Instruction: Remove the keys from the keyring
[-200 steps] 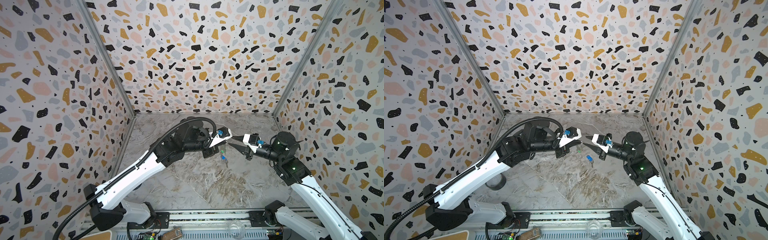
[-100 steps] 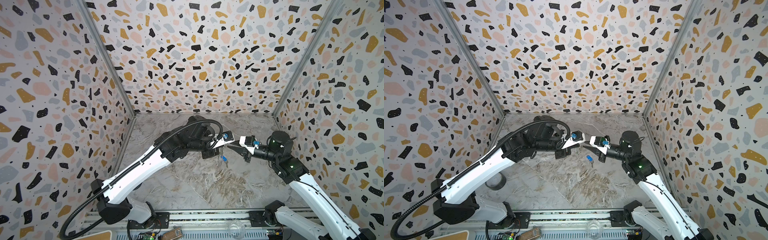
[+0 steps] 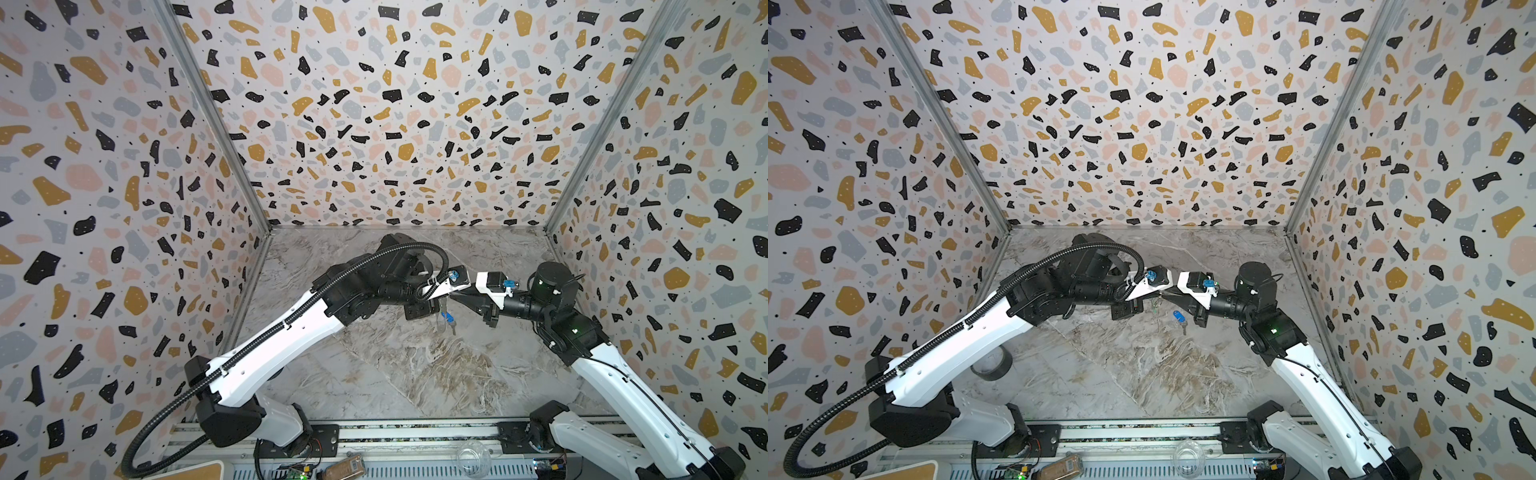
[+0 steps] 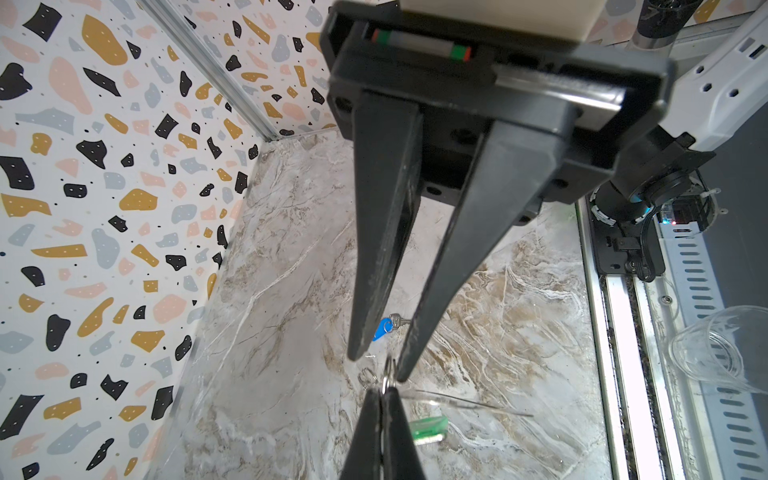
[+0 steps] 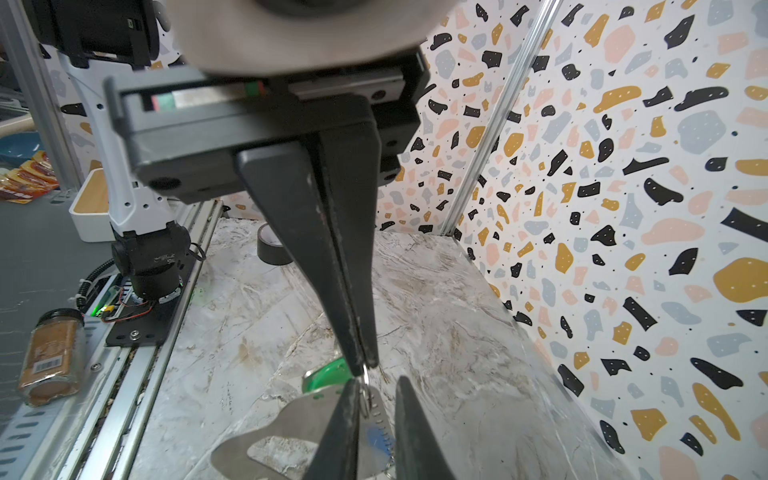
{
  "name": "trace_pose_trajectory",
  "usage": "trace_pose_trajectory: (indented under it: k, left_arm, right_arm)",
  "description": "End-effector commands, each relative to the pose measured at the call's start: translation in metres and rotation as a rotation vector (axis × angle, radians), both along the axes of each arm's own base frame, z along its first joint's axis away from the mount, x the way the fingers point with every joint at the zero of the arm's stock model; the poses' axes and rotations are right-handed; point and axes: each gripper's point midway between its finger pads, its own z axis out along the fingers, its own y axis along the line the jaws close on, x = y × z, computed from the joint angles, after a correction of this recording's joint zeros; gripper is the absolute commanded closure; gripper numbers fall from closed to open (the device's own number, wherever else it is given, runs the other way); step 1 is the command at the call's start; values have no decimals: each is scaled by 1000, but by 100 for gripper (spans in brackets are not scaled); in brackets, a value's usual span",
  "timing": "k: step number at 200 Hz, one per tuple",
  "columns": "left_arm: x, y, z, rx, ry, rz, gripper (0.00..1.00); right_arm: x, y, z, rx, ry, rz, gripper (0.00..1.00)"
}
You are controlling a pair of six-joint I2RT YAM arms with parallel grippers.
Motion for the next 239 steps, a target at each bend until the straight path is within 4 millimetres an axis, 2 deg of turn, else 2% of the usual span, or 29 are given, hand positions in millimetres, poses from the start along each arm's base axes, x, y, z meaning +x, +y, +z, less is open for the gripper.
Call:
trace_pose_trajectory:
  k: [1, 61, 78, 94, 103, 122, 136, 154, 183, 209, 239]
  left_arm:
    - [-1, -4, 22, -48, -46, -15, 100]
    - [-4, -5, 21, -54, -54, -27, 100]
    - [-2, -3, 23, -65, -72, -16, 100]
    - [2, 0, 28, -86, -104, 8, 93]
    - [5, 4, 35, -108, -132, 37, 79]
    - [11, 16, 51, -177, -192, 100, 63]
    - [14, 28, 63, -244, -231, 149, 56]
    - [14, 41, 76, -348, -246, 189, 53]
    - [11, 51, 62, -424, -203, 220, 48]
    - [3, 49, 44, -495, -140, 204, 46]
    - [-7, 43, 37, -564, -66, 161, 44]
  right_arm:
    - [-4, 2, 4, 16, 9, 19, 84]
    - [-7, 5, 3, 24, 35, 53, 100]
    - [-9, 5, 4, 33, 39, 66, 100]
    - [-12, 5, 9, 61, 33, 74, 100]
    - [-14, 5, 12, 83, 29, 83, 100]
    - [-18, 4, 19, 133, 28, 103, 100]
    - [-19, 4, 22, 164, 33, 120, 100]
    - [-21, 5, 23, 187, 41, 137, 100]
    - [-22, 5, 26, 209, 36, 151, 100]
    - [-22, 5, 30, 227, 25, 154, 100]
    - [-22, 5, 32, 237, 24, 153, 100]
